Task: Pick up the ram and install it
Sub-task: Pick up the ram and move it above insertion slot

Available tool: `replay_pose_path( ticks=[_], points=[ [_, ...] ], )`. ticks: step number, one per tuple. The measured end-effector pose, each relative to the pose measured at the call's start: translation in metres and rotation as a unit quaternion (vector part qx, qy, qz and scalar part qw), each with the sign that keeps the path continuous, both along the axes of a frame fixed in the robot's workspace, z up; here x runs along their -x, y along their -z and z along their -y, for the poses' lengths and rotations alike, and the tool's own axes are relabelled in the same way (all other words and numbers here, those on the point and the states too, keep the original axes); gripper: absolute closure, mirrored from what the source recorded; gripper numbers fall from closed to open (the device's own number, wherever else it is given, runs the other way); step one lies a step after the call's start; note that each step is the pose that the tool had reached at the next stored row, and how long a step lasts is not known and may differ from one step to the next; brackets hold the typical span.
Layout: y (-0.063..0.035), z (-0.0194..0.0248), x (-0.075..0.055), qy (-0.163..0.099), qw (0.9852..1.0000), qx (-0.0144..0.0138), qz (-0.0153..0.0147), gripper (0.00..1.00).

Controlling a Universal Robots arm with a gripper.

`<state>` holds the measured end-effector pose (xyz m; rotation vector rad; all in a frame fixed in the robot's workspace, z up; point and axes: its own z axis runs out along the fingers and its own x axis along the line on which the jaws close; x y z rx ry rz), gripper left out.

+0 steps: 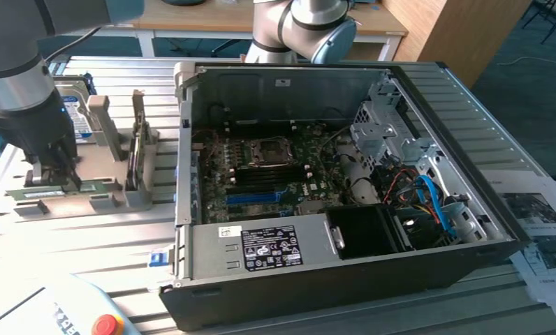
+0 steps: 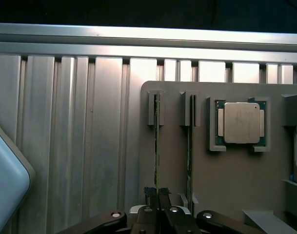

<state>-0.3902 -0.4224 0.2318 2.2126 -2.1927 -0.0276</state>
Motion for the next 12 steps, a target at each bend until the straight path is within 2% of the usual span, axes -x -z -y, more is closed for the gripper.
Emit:
replay_pose_path(
  ticks=[12],
  points=[
    [-0.0173, 0.0, 0.0, 0.0, 1.0, 0.0, 0.0, 0.88]
  ],
)
